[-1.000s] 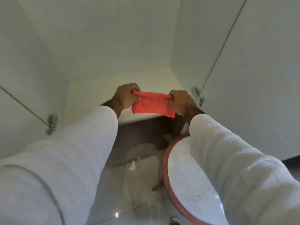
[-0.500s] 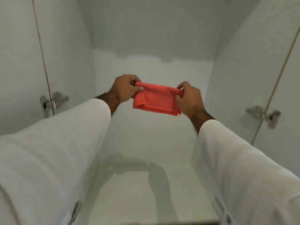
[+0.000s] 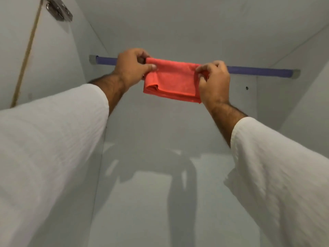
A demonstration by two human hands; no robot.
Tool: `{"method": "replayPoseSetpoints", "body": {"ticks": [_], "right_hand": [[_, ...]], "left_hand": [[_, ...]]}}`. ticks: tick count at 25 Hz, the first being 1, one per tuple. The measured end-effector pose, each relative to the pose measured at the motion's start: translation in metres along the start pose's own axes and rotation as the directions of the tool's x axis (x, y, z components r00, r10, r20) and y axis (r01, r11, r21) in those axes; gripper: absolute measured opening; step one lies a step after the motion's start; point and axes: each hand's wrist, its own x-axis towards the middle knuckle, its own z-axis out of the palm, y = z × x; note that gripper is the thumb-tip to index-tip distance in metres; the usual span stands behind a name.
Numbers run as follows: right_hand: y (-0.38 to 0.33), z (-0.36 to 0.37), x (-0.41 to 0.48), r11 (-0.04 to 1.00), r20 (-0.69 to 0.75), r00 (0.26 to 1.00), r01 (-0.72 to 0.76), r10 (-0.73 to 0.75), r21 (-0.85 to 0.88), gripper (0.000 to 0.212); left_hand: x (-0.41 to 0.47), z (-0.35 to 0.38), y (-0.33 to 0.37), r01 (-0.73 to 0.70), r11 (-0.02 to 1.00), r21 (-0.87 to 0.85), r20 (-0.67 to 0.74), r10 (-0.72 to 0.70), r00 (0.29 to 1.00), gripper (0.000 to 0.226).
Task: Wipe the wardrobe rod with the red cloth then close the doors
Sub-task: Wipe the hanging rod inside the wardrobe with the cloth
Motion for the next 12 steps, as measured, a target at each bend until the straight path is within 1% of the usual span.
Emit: {"method": "replayPoseSetpoints", "body": {"ticks": [2,4,6,8,9,10,11,12], "right_hand": [[0.001,0.013,0.033,0.997,-0.030,0.998,0.060,-0.061,-0.040,0.025],[0.008,0.028,0.059,0.993,-0.034,0.994,0.103,-0.105,-0.061,0.024],[0.016,0.039,0.071,0.983,-0.006,0.989,0.144,-0.146,-0.110,0.026],[0.021,0.048,0.078,0.957,0.041,0.979,0.206,-0.202,-0.207,0.026],[0.020,0.051,0.080,0.939,0.074,0.976,0.218,-0.205,-0.265,0.025],[0.016,0.056,0.078,0.886,0.105,0.964,0.265,-0.243,-0.382,0.027],[0.008,0.063,0.074,0.811,0.124,0.939,0.339,-0.320,-0.477,0.032],[0.000,0.072,0.072,0.747,0.149,0.896,0.433,-0.418,-0.505,0.036]], "left_hand": [[0.026,0.001,0.005,-0.033,0.998,0.053,-0.071,0.037,0.997,0.033],[0.047,0.003,0.003,-0.030,0.999,0.044,-0.107,0.035,0.994,0.034],[0.061,0.003,-0.007,-0.010,1.000,0.023,-0.089,0.012,0.996,0.035],[0.066,0.006,-0.018,-0.023,0.996,0.086,-0.073,0.029,0.997,0.038],[0.066,0.008,-0.023,-0.045,0.993,0.111,-0.080,0.054,0.995,0.038],[0.066,0.011,-0.028,-0.076,0.988,0.135,-0.098,0.090,0.991,0.037],[0.067,0.014,-0.031,-0.106,0.980,0.168,-0.122,0.127,0.984,0.036],[0.067,0.016,-0.034,-0.129,0.971,0.203,-0.142,0.160,0.977,0.033]]}}
